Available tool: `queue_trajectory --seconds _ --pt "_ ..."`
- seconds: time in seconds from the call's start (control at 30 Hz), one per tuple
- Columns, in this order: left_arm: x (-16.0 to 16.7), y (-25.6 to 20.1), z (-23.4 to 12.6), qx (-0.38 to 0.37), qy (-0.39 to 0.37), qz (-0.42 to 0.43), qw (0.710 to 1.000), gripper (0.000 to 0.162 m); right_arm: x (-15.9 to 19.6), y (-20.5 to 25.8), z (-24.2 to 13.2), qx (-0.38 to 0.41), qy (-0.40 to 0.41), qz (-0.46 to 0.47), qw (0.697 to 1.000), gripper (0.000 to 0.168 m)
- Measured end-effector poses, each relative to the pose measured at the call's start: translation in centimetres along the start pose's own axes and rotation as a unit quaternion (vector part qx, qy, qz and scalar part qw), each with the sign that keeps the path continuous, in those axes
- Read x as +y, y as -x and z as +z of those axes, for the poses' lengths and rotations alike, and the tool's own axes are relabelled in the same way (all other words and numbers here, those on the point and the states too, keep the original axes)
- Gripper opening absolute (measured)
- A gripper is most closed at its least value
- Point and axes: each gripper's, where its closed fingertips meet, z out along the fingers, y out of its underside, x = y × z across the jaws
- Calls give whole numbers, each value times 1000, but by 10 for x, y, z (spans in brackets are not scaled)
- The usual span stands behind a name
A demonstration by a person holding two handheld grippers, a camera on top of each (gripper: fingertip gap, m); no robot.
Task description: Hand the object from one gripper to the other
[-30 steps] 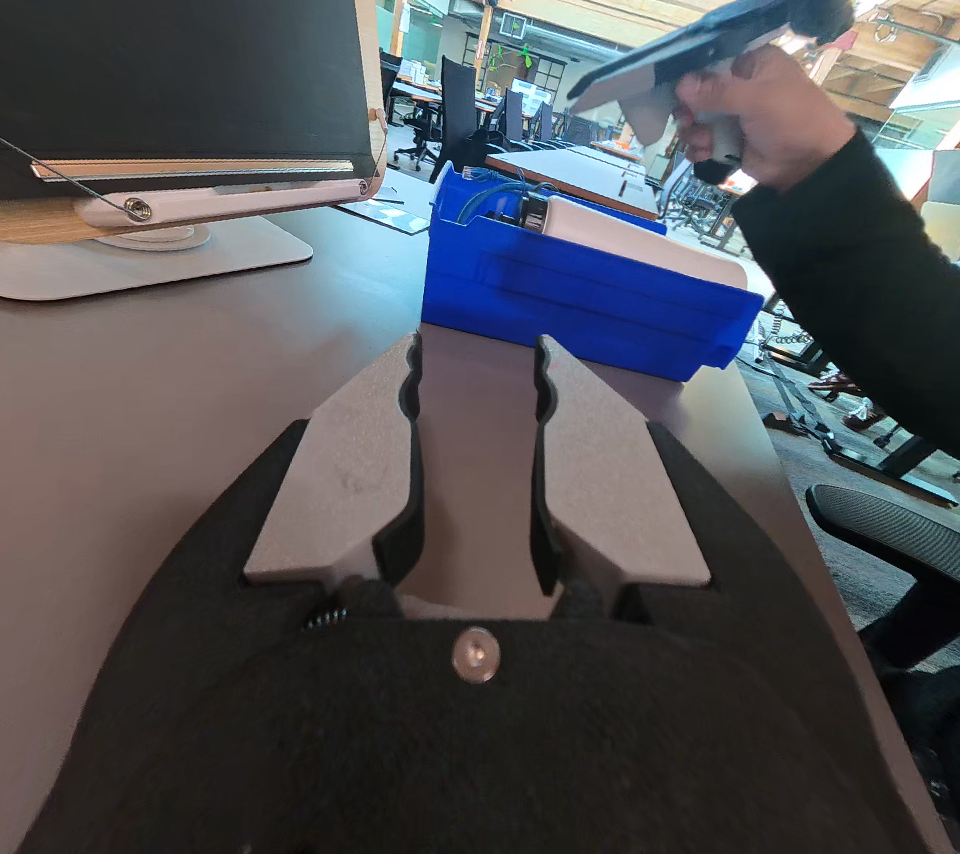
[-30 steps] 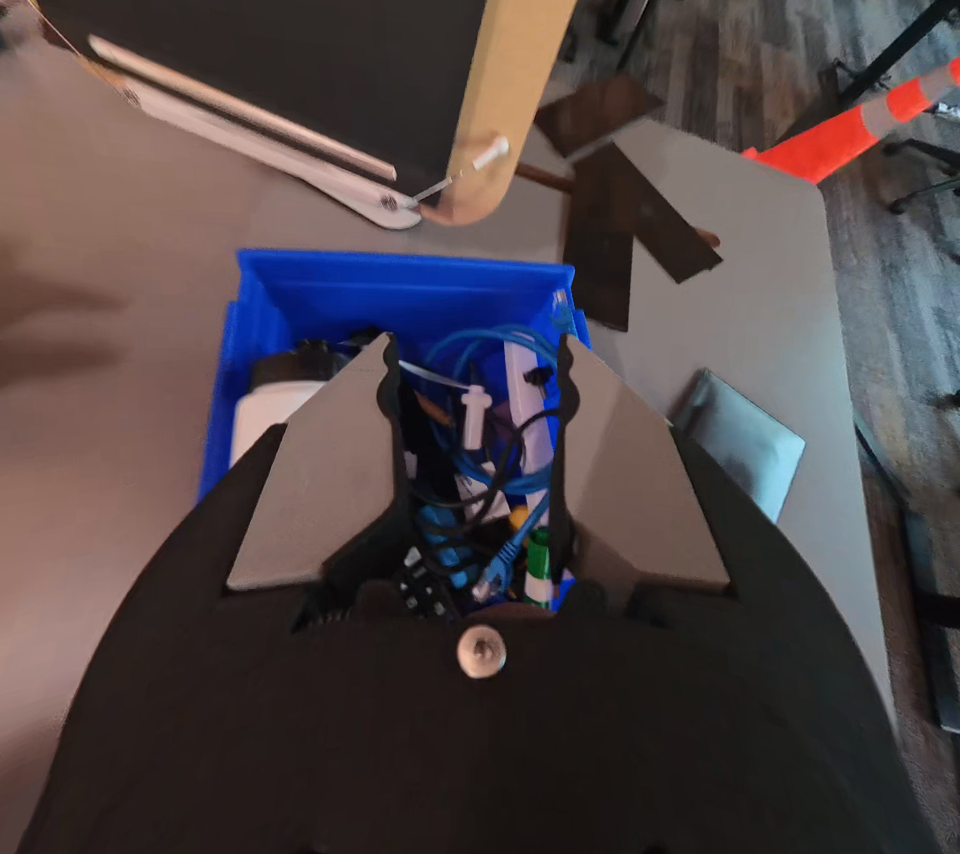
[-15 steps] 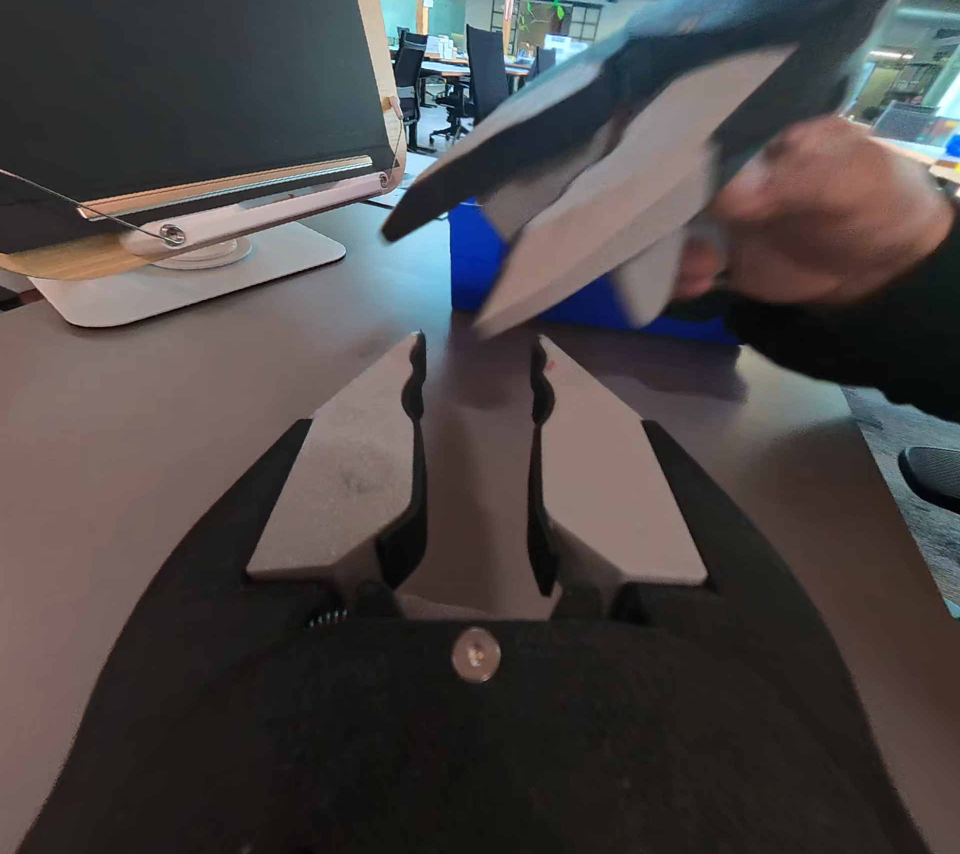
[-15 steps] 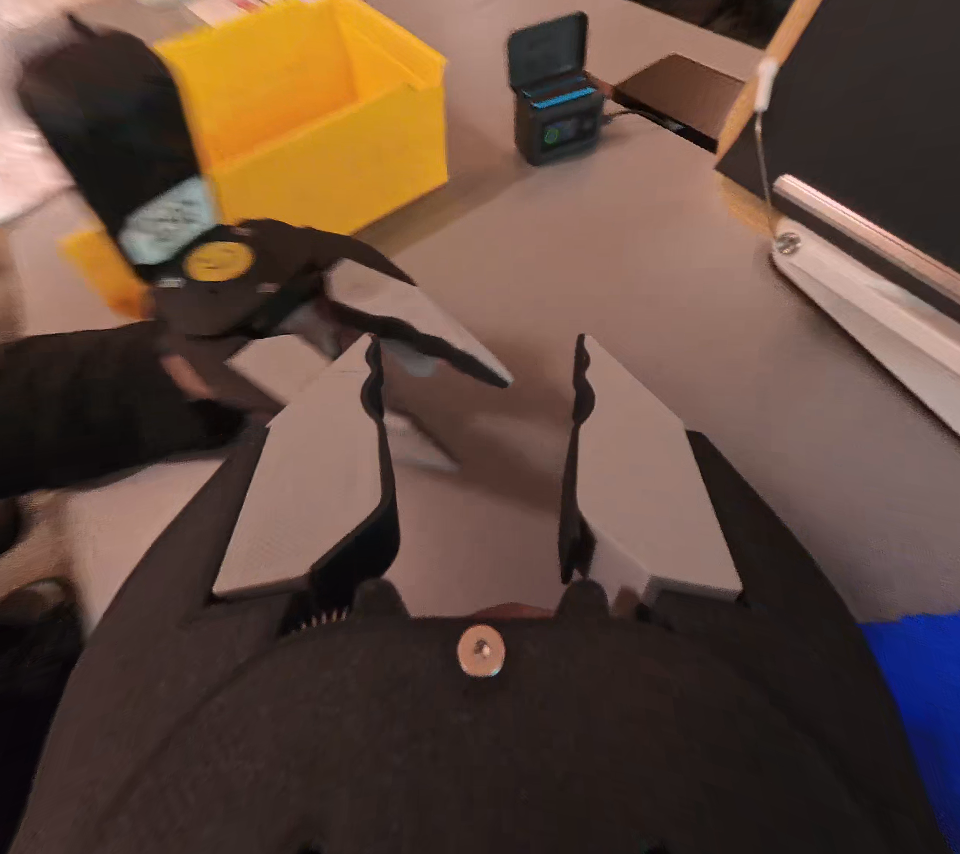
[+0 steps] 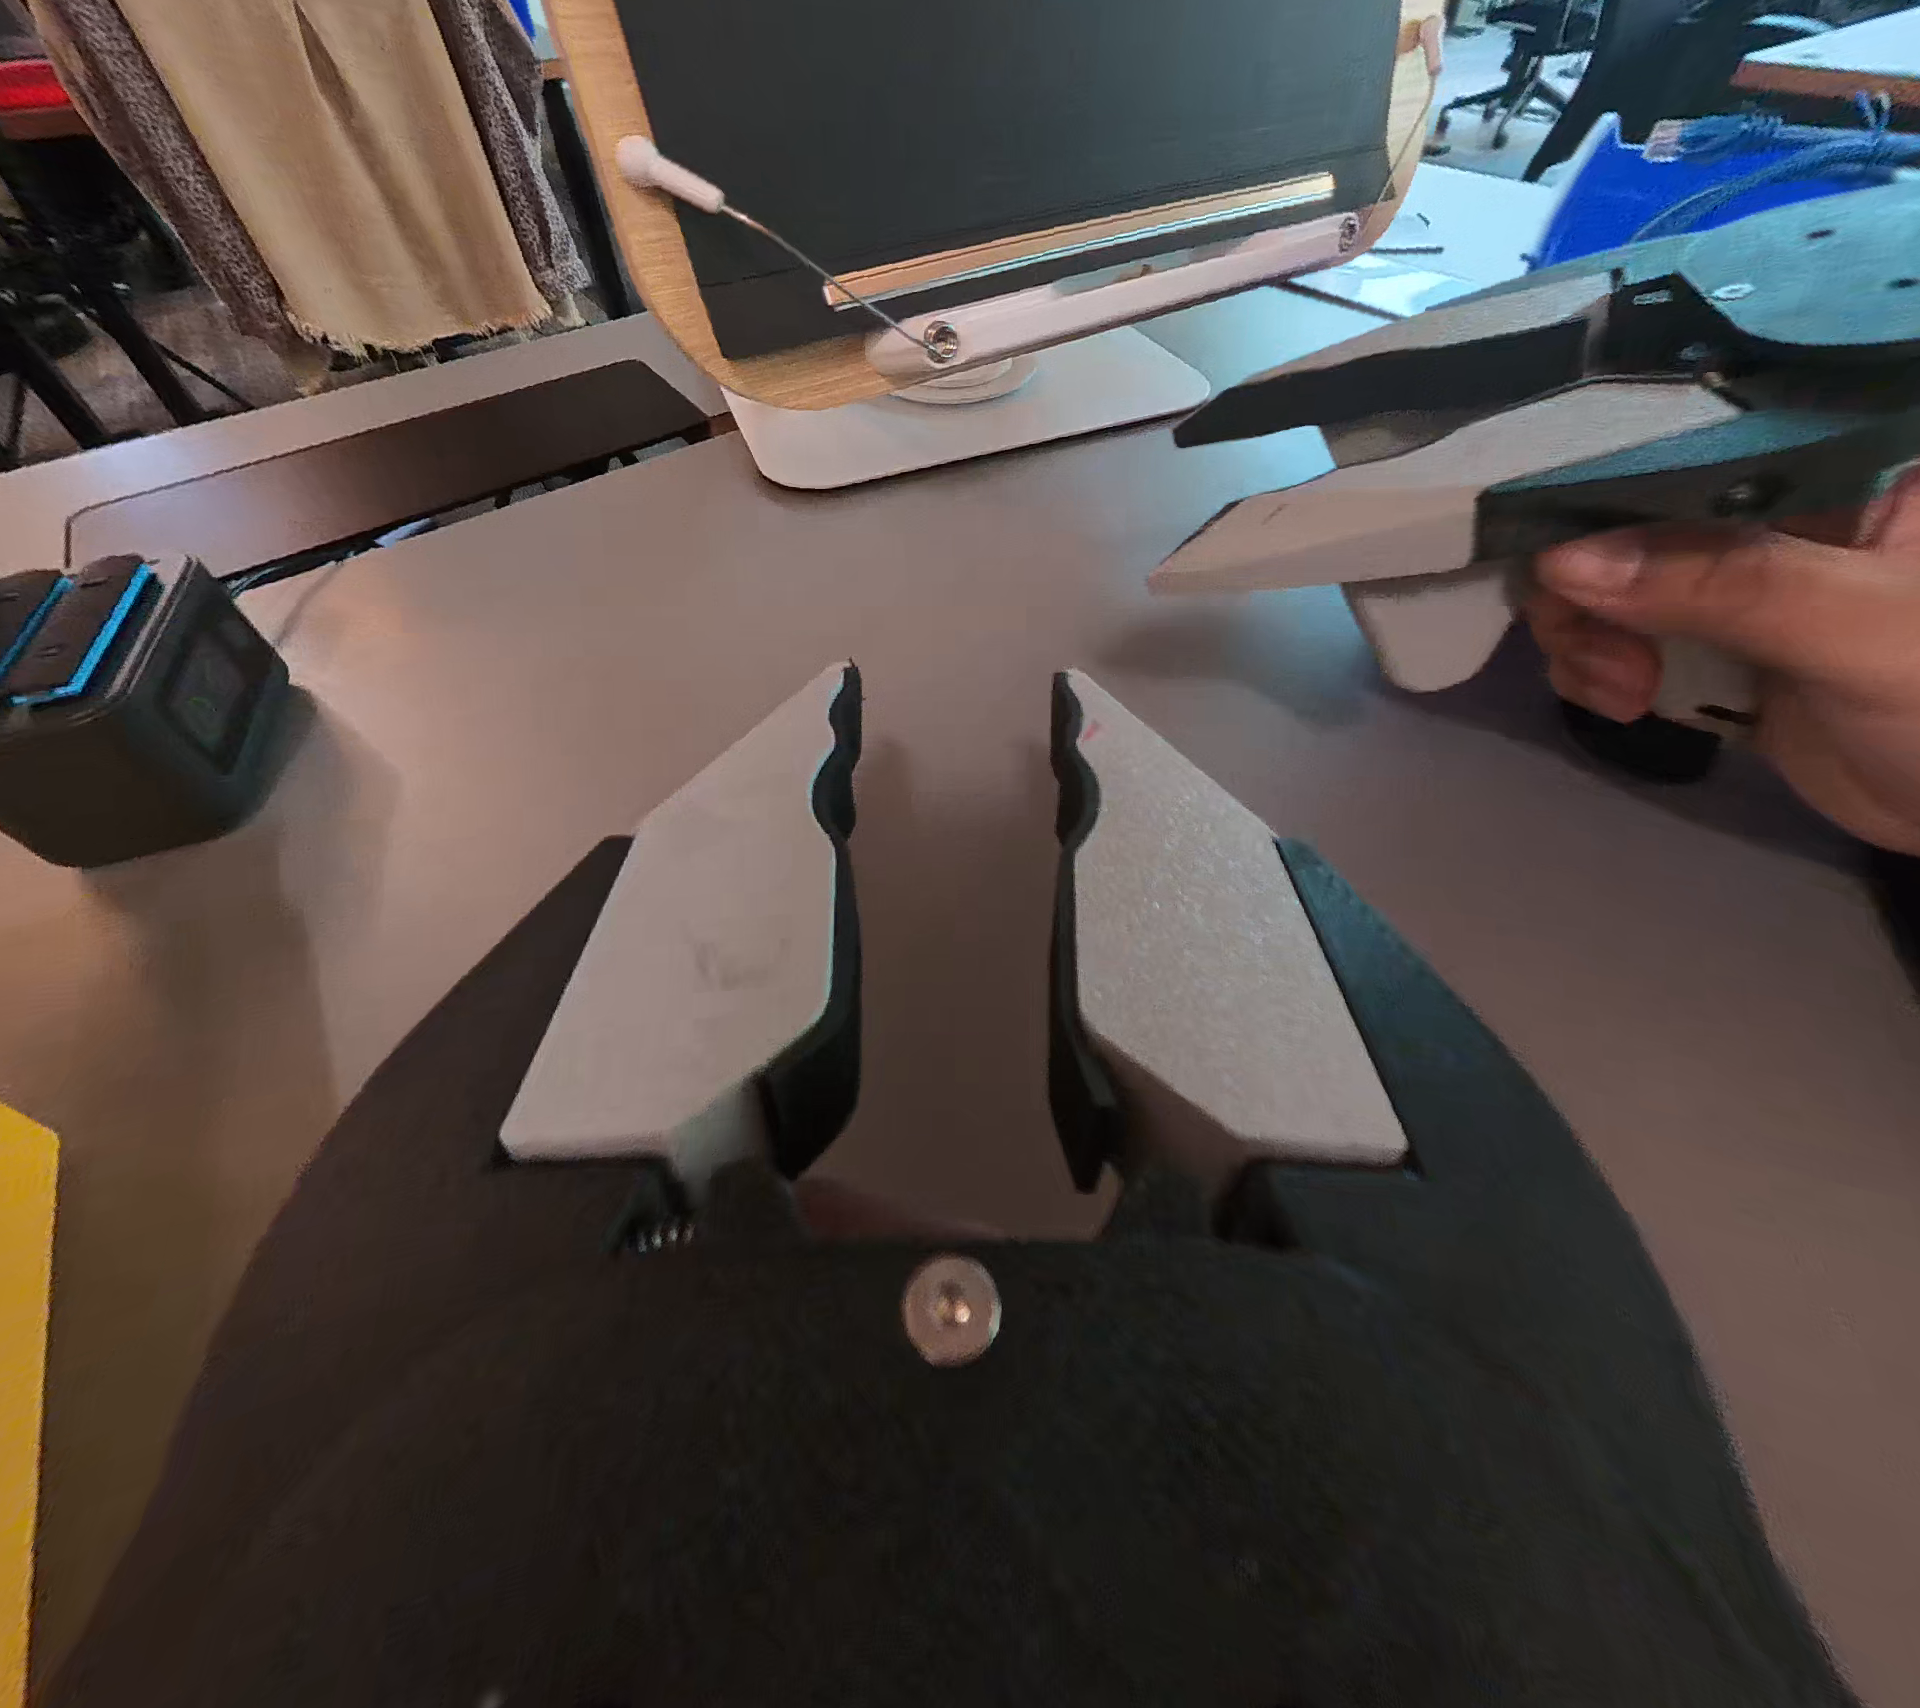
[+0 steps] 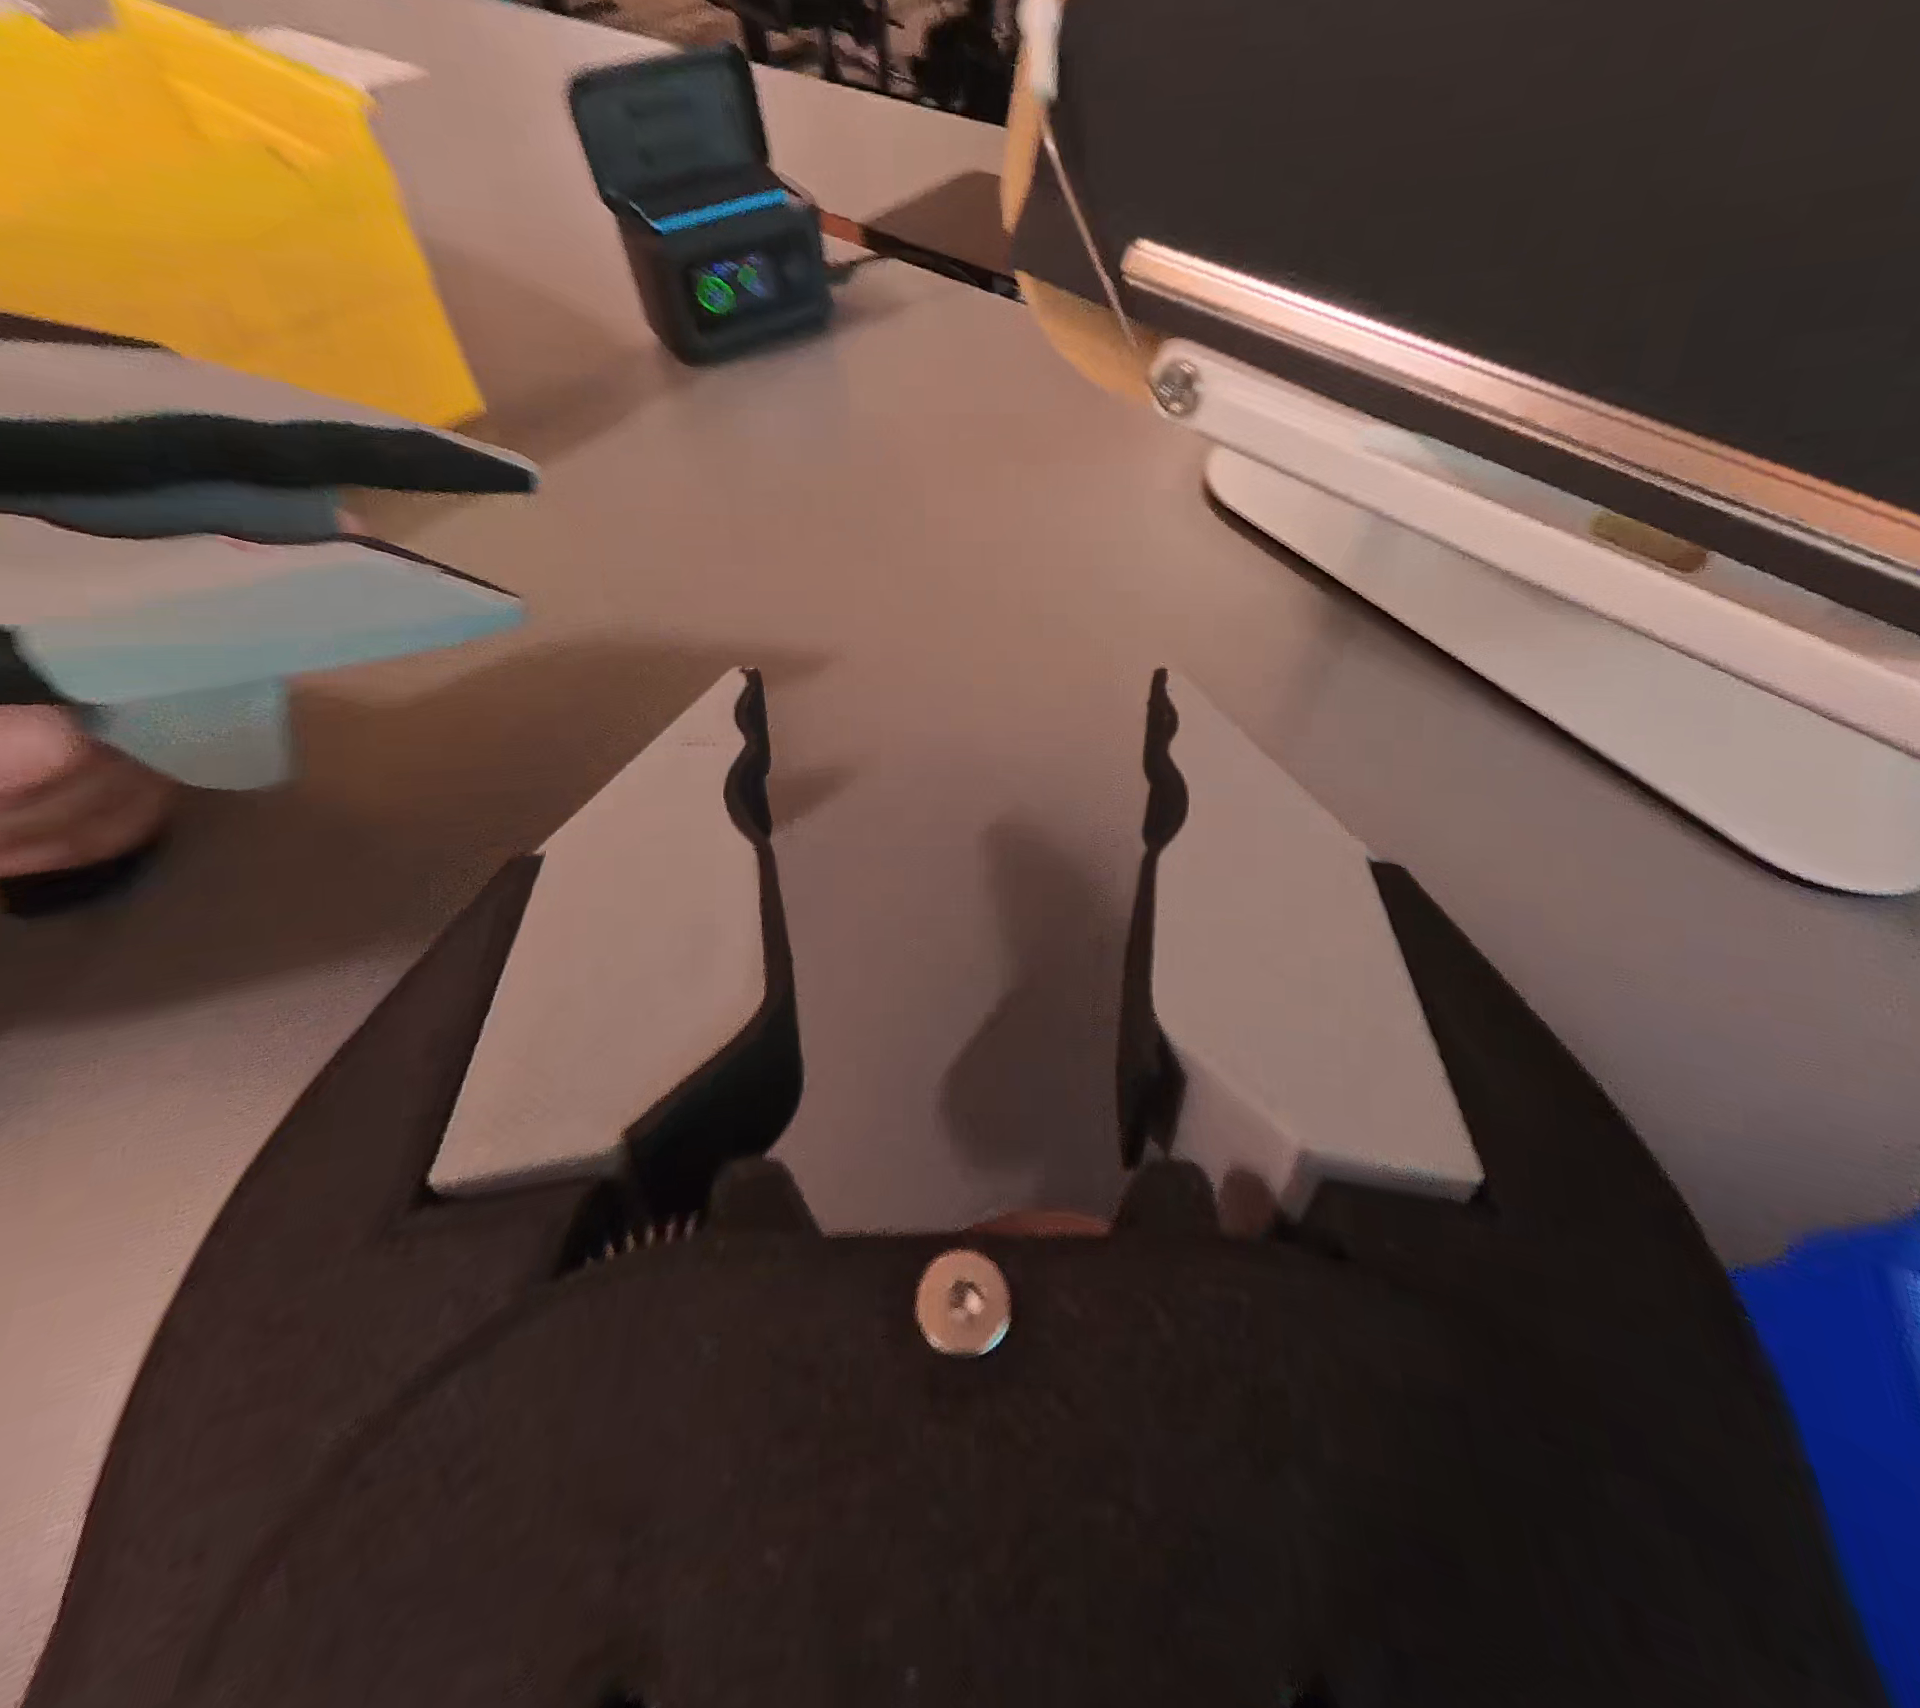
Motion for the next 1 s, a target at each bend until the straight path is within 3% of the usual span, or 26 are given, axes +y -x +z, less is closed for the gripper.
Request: queue_trajectory --seconds 0.33,0.53,1.0 --pt "3 -16 -5 7 7 68 998 38 16 -17 8 42 29 8 999 67" --pt "8 -16 -2 7 24 74 997 40 19 -20 11 31 41 38 998 68" --pt "10 -17 -2 -4 28 113 993 41 25 -2 18 -10 66 9 998 64"
